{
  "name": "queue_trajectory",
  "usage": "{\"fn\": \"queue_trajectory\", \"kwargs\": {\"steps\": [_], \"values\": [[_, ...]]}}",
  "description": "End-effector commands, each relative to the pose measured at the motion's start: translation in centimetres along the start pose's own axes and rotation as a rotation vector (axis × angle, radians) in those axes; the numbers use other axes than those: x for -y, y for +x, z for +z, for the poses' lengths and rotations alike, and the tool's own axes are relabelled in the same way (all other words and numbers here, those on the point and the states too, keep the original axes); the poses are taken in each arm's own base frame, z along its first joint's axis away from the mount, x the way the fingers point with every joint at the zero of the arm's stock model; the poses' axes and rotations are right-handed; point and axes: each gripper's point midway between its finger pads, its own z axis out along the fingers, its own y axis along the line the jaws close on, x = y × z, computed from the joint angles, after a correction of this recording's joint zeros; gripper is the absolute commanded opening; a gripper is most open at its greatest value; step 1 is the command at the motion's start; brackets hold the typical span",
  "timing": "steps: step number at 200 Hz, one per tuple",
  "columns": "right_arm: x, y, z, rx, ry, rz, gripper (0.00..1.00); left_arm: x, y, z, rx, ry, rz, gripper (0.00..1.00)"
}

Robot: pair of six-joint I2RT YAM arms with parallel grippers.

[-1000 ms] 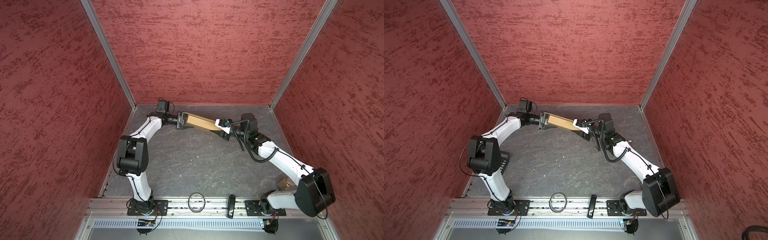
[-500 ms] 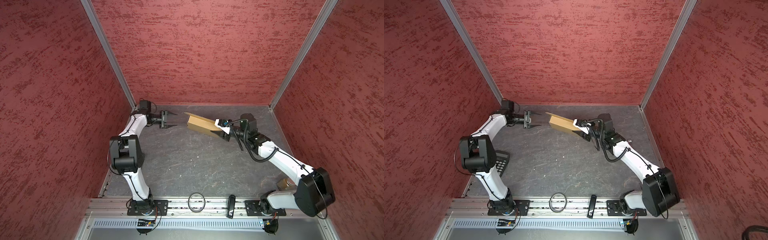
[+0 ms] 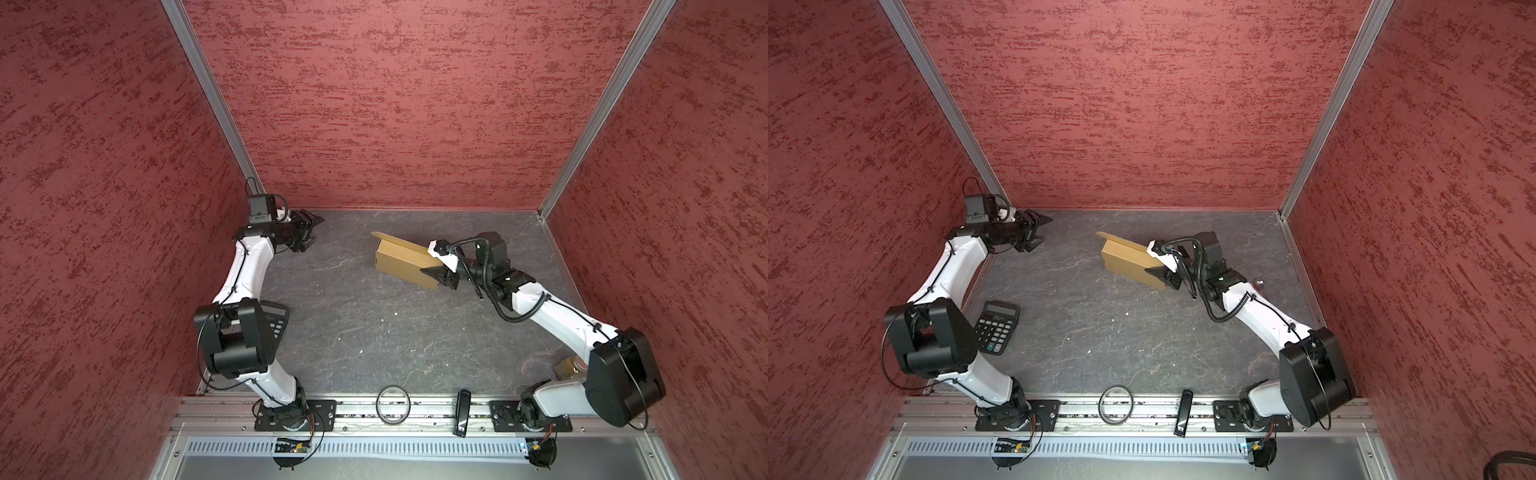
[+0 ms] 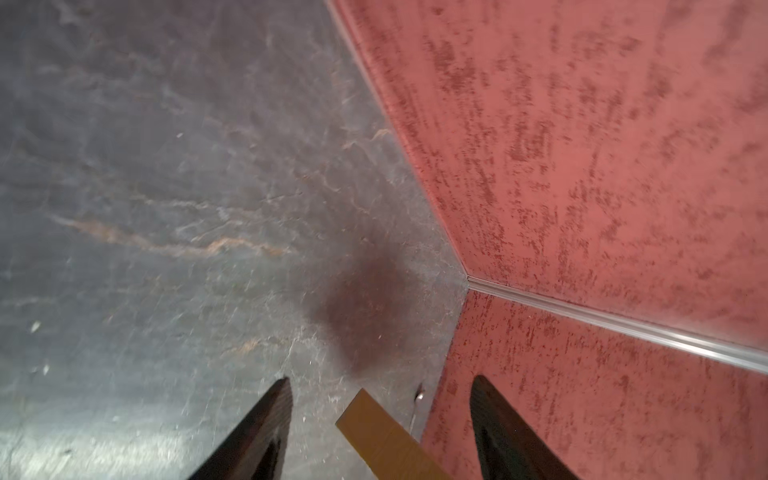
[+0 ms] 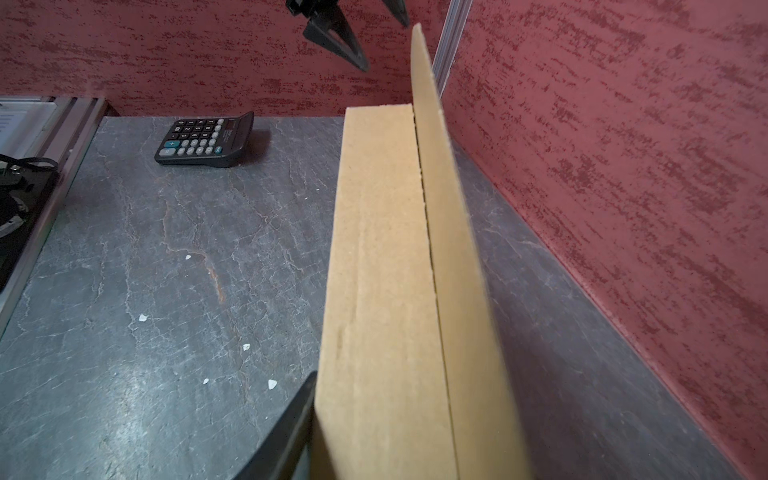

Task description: Fold the paper box

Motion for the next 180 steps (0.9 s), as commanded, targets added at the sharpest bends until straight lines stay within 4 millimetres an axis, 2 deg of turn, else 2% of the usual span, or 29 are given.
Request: {"fn": "queue_trajectory", "kwargs": {"steps": [1, 27, 41, 44, 51, 88, 110, 134, 180], "values": [[-1.2, 0.9, 0.6, -0.012, -0.063, 0.059, 0.1, 2.7, 0.2, 0.3, 0.082, 0.109, 0.316, 0.72], [-1.6, 1.9, 1.0, -0.041, -0.077, 0.09, 0.1, 2.1, 3.2, 1.8, 0.024, 0.171, 0.474, 0.76], [-1.8, 1.9, 1.1, -0.048, -0.079, 0.098, 0.1, 1.7, 4.2, 2.6, -0.009, 0.225, 0.506, 0.76], [-1.8, 2.7, 1.6, -0.067, -0.088, 0.117, 0.1, 1.5, 4.4, 2.8, -0.018, 0.233, 0.507, 0.76], [-1.9, 2.9, 1.8, -0.076, -0.093, 0.122, 0.1, 1.4, 4.7, 3.2, -0.033, 0.257, 0.518, 0.76], [-2.5, 3.1, 2.5, -0.085, -0.114, 0.144, 0.1, 3.1, 7.4, 5.3, -0.133, 0.396, 0.611, 0.77], [-2.5, 3.5, 2.8, -0.094, -0.112, 0.149, 0.1, 4.5, 9.0, 5.4, -0.172, 0.476, 0.662, 0.77], [-2.4, 3.7, 3.1, -0.096, -0.111, 0.151, 0.1, 5.0, 10.7, 5.2, -0.214, 0.509, 0.699, 0.77], [-2.4, 4.1, 3.4, -0.115, -0.113, 0.147, 0.09, 5.5, 11.9, 3.8, -0.23, 0.574, 0.686, 0.76]]}}
